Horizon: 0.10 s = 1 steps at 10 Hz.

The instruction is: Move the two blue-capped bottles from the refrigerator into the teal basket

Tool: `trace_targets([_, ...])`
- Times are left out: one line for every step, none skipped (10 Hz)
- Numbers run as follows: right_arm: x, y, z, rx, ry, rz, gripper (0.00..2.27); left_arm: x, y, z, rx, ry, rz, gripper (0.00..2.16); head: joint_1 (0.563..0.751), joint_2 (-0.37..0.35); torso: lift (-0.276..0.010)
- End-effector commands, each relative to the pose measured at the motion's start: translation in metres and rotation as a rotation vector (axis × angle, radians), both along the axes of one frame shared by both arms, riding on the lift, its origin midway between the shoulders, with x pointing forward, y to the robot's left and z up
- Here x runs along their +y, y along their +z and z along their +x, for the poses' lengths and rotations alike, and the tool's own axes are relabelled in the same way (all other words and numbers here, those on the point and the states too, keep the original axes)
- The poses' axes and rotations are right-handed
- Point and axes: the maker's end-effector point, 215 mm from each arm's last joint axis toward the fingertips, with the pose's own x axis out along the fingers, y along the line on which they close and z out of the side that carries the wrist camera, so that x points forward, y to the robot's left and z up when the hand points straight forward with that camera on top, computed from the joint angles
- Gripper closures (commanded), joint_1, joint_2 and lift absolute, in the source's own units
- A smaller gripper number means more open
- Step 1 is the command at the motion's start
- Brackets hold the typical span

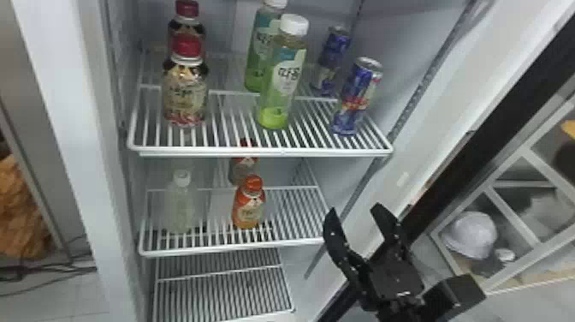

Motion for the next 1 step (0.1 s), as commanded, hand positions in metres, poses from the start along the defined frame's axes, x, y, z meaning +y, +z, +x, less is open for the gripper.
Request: trace_targets([-0.0004, 0.0041, 0.0029, -0.010, -0.002, 0.001, 0.29, -0.0003, 0.0015, 0.0008, -0.003, 0.001, -0.003, 1.19, 0.695, -0.350, -0.136])
